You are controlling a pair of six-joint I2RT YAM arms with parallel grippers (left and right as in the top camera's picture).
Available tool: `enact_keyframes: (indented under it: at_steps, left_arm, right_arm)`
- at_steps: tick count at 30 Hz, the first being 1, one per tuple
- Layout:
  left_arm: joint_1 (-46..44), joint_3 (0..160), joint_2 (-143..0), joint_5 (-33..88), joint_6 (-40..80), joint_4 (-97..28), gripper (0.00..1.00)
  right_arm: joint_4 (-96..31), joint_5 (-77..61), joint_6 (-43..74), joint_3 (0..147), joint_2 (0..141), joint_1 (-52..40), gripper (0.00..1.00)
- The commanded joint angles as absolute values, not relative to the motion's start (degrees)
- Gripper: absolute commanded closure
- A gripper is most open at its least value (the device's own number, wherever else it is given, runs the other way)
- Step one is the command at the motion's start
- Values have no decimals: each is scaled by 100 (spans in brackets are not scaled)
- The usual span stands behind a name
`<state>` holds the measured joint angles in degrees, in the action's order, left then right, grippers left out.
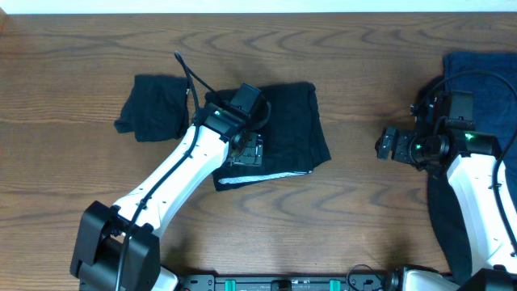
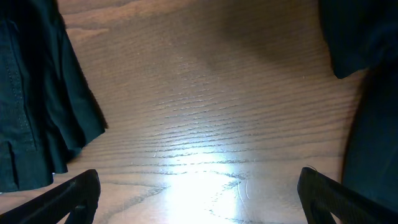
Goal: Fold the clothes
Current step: 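Grasp the folded shorts' left edge with the left gripper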
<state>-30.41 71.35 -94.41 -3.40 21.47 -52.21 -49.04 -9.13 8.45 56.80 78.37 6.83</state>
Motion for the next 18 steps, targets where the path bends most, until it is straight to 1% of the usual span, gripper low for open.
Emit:
enact_keyframes:
  at_steps: [1,6,14,18]
  left_arm:
    - [-2963,7126,-9605,-370,2838,-5221,12]
    - [-2954,7004,-9950,-366,3317,-5078,12]
    - [-2928,6958,-10641,-366,3334,-5022,12]
    - [-2832,6967,-10626,-364,3332,-5017,12]
  right_arm:
    - [-4910,-878,762,5695,7835,716,1]
    - [-4910,-880,762,5695,7835,716,1]
    - [-4910,-878,762,5695,7835,716,1]
    - [-4910,-880,762,5695,7835,716,1]
